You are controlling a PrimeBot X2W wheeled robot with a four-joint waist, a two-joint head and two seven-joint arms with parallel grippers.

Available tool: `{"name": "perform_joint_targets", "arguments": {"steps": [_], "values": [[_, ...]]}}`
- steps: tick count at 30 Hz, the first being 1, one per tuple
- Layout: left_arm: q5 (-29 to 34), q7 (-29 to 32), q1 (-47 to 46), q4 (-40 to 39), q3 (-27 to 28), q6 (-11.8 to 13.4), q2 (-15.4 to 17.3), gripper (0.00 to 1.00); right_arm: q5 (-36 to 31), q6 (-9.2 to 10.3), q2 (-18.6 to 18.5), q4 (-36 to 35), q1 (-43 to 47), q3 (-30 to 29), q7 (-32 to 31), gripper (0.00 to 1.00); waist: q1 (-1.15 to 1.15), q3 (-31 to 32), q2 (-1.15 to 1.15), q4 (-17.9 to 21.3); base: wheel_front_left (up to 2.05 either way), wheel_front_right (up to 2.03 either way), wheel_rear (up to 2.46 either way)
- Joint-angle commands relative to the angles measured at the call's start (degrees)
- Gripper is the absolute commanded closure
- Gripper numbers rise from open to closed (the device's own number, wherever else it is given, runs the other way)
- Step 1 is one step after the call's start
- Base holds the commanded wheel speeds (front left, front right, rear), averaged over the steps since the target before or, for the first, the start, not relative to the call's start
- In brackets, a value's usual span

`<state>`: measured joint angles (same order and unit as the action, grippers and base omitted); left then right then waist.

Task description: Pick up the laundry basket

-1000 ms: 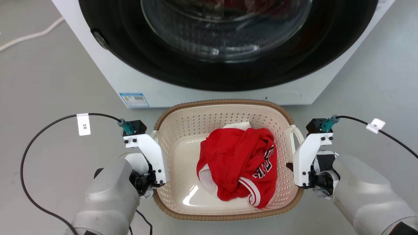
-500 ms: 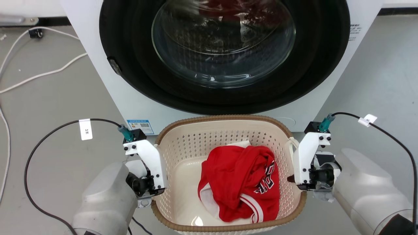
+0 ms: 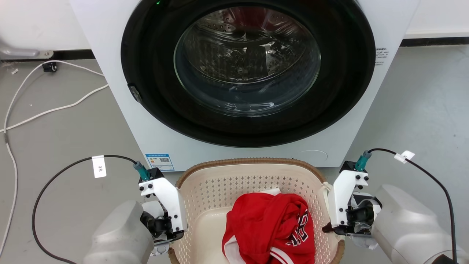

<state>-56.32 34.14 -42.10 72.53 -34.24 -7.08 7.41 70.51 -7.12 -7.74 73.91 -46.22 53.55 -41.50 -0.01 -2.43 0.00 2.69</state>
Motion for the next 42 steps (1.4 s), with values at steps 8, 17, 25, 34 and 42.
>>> {"name": "perform_joint_targets", "arguments": {"steps": [8,17,25,34,42], "values": [[-0.9,-0.4,1.0,-0.3,-0.7,-0.7,-1.2,1.00,-0.7,-0.67,-0.3,-0.1,1.8,-1.3,-0.3,1.00,0.01,0.7,0.00,-0.4,0.00,0.00,0.00],[-1.3,-0.5,1.6,-0.4,-1.3,-0.7,-1.3,1.00,-1.7,-0.67,-0.5,-0.1,2.5,-2.3,-0.2,1.00,0.01,1.2,0.00,-0.5,0.00,0.00,0.00],[-1.9,-0.8,1.9,-0.3,-1.7,-0.7,-1.0,1.00,-3.0,-0.67,0.2,-0.1,3.0,-3.6,0.1,1.00,0.01,1.7,0.00,-0.5,0.00,0.00,0.00],[-2.6,-0.9,1.6,-0.2,-2.0,-0.7,-1.0,1.00,-4.2,-0.67,0.4,-0.1,2.8,-4.9,-0.2,1.00,0.01,1.4,0.00,-0.4,0.00,0.00,0.00],[-3.1,-1.0,1.6,-0.1,-2.2,-0.7,-0.8,1.00,-5.3,-0.67,0.5,-0.1,2.5,-5.9,-0.8,1.00,0.01,1.2,0.00,-0.4,0.00,0.00,0.00]]}}
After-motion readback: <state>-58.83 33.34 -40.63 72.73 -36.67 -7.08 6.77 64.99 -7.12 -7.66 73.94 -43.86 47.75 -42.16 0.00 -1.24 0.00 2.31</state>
